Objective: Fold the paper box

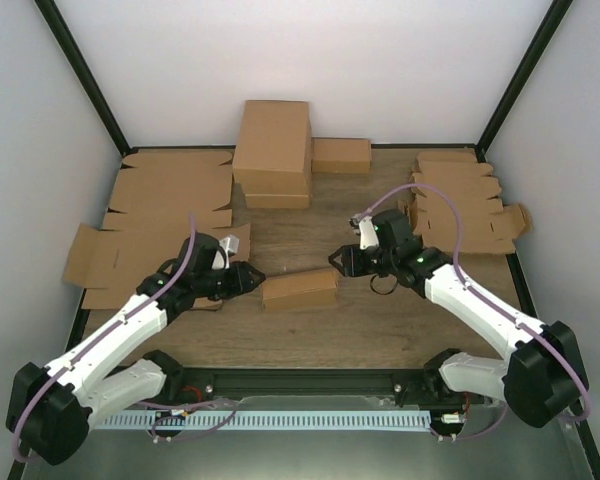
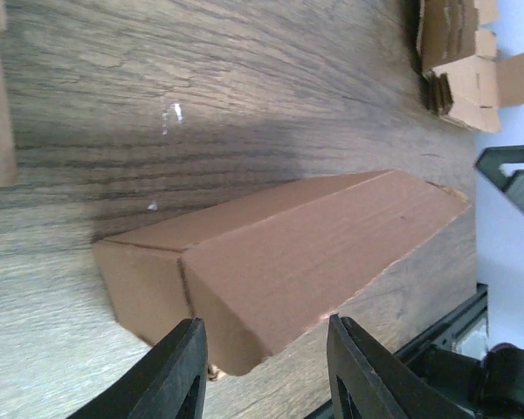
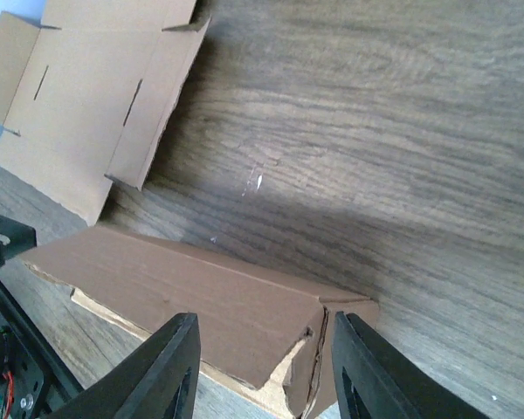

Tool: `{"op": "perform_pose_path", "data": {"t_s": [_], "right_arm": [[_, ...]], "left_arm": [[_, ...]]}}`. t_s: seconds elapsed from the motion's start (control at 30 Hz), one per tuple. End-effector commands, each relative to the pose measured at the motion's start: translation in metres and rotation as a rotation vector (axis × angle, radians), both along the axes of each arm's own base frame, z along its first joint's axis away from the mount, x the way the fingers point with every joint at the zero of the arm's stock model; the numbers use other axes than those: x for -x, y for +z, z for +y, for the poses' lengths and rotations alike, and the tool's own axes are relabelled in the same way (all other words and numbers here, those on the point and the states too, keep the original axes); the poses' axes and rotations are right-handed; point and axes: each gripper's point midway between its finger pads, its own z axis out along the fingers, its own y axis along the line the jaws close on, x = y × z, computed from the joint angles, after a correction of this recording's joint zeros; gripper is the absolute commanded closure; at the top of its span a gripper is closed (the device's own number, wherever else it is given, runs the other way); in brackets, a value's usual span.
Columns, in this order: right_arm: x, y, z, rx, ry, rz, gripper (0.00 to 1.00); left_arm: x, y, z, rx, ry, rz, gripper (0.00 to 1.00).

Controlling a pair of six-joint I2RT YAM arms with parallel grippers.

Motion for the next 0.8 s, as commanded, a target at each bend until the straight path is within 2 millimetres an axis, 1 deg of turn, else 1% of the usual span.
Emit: {"op": "perform_pose_path", "data": {"t_s": [0.0,0.1,0.27,0.4,0.57,0.77], "right_arm": [[0.002,-0.001,0.006,-0.038,0.035,0.006,0.56],[0.005,-0.01,0.007,-0.038,0.037,0.03,0.56],[0.009,-0.016,0.011,-0.059,0.057,0.068,0.65],[0.01,-0.019,0.011,-0.053,0.064,0.073,0.68],[0.012,-0.02,0.011,-0.053,0.071,0.075,0.76],[0.017,-0.025,0.008,-0.047,0.071,0.082,0.77]], "left_arm": [[-0.003,0.011,-0.015,0.095,-0.045,-0.026,0.6],[-0.002,0.007,-0.018,0.118,-0.047,-0.008,0.62],[-0.002,-0.001,-0.017,0.106,-0.038,0.017,0.69],[-0.001,-0.006,-0.014,0.088,-0.029,0.029,0.71],[0.002,-0.01,-0.013,0.086,-0.029,0.04,0.75],[0.008,-0.019,-0.014,0.097,-0.039,0.066,0.79]]}}
